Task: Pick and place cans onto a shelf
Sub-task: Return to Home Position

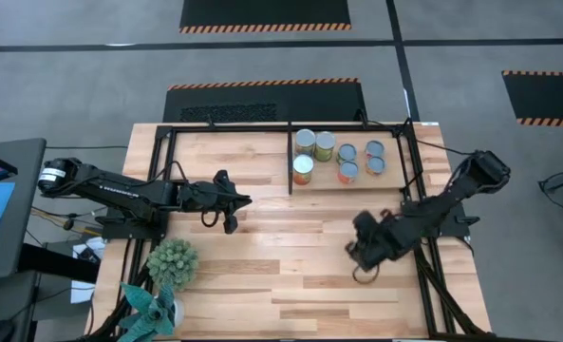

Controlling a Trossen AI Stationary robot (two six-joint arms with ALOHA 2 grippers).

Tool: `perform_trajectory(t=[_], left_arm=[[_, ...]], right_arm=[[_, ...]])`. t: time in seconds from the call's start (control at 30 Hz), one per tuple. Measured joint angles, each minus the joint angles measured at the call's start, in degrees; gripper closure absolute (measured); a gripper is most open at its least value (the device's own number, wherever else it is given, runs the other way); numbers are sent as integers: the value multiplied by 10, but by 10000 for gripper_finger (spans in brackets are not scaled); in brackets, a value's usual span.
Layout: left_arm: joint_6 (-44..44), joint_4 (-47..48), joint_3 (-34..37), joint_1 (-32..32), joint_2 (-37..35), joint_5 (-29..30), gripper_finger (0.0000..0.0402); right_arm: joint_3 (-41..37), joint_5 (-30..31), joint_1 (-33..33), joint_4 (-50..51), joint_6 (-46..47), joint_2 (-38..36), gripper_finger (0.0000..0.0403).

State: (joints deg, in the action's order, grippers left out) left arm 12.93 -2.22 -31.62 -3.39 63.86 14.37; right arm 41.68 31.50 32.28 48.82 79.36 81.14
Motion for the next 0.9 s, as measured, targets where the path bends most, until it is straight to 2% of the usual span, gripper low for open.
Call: perform_trajectory(t=[0.13, 0.2, 0.27, 0.33, 0.43, 0.57, 0.67, 0.73, 0.8, 0.9], left_arm=[[38, 7, 0, 0, 0, -20, 401], [72, 22, 0, 0, 0, -49, 401], [113, 50, 0, 0, 0, -101, 401], [158, 73, 0, -5, 0, -141, 401], [193, 75, 0, -20, 0, -136, 401], [102, 41, 0, -34, -1, -183, 401], [20, -59, 18, -36, -2, -234, 401], [-16, -143, 51, -29, -2, -285, 401], [-19, -237, 89, -12, -2, -337, 401], [21, -343, 142, 26, -1, -356, 401]], right_arm=[[29, -39, 59, -18, 10, 0, 372], [31, -13, 85, -58, 34, 0, 372], [33, 14, 99, -107, 4, 0, 373], [32, 22, 110, -161, -74, -5, 374], [31, 89, 141, -244, -249, -33, 374], [-2, 152, 187, -375, -500, -74, 374], [-62, 106, 181, -518, -644, -107, 375], [-118, 50, 153, -618, -702, -124, 376], [-171, -24, 108, -711, -722, -143, 375], [-246, -155, 38, -815, -722, -180, 373]])
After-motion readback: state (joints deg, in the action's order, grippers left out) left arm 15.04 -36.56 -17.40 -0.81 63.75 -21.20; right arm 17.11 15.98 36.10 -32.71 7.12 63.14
